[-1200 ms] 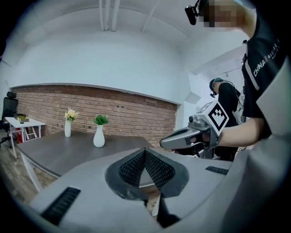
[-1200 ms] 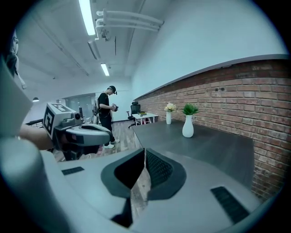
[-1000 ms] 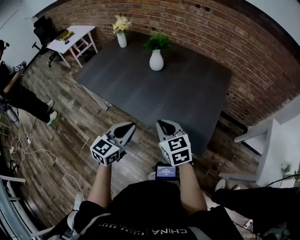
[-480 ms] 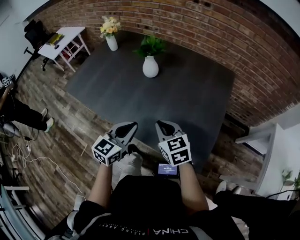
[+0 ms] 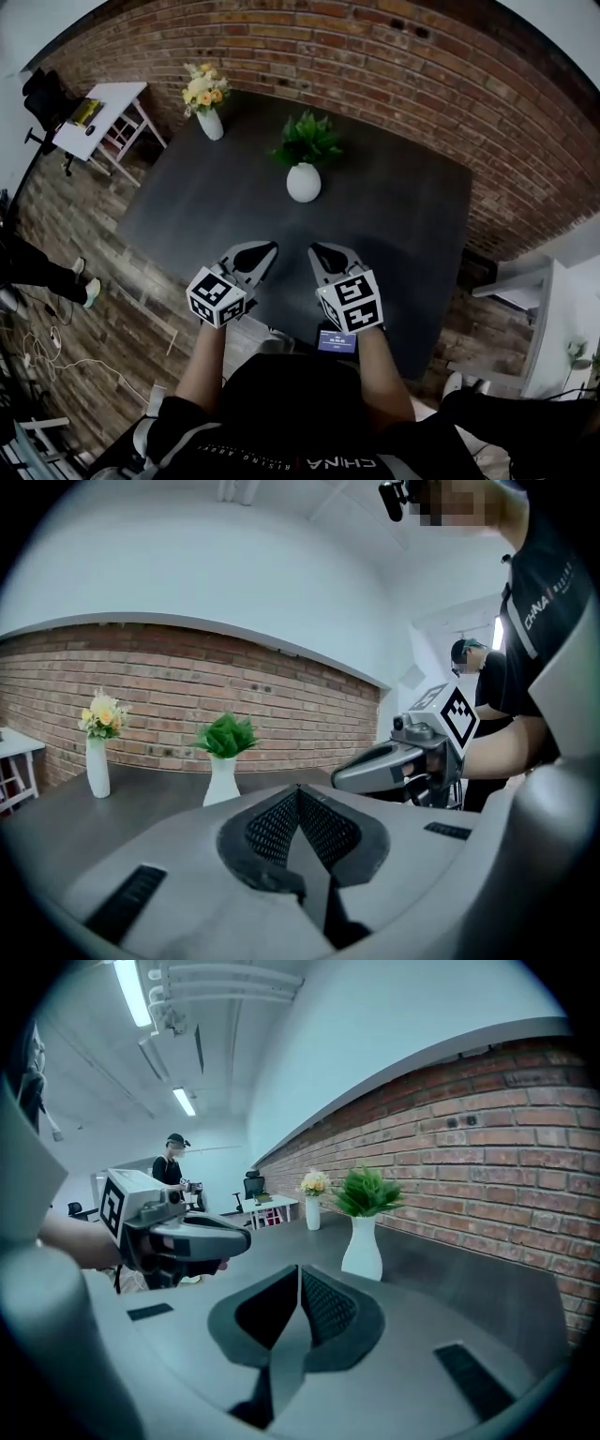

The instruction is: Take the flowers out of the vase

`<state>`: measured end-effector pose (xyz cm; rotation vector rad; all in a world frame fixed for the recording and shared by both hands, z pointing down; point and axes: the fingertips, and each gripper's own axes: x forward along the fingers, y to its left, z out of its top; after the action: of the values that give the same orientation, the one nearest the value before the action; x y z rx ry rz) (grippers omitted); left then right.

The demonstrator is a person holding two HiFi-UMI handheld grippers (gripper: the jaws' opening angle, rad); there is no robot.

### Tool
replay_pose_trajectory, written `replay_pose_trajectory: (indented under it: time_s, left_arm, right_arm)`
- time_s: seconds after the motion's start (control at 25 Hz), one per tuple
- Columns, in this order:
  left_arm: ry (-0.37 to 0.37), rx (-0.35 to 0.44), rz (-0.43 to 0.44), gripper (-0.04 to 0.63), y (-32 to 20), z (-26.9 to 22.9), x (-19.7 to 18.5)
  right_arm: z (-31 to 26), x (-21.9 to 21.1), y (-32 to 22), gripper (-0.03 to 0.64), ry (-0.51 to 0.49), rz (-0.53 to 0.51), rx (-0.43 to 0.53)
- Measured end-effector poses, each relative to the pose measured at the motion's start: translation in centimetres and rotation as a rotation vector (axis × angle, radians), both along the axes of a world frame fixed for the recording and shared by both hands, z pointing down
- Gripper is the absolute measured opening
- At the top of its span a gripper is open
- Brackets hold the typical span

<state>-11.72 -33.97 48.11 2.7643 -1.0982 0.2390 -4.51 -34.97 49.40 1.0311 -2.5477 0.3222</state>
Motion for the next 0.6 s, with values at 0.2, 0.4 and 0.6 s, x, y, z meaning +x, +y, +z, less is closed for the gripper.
replay_pose_trajectory:
  time_s: [0.2, 0.4, 0.6]
  left_arm:
    - [0.004, -0.018, 0.055, 0.003, -4.7, 0.3, -2.6]
    - [0.004, -0.031, 0.114, 0.003, -8.1, 0.5, -3.5]
    - [0.021, -0.047, 0.115, 0.003, -10.5, 1.3, -3.4]
  right_arm:
    - [0.3, -2.2, -4.1, 0.015, 0.003, 0.064, -0.018]
    - [0.1, -3.1, -7.3, 0.015, -0.008, 0.130, -0.034]
    - [0.5, -2.5, -8.7, 0.015, -0.005, 0.156, -0.041]
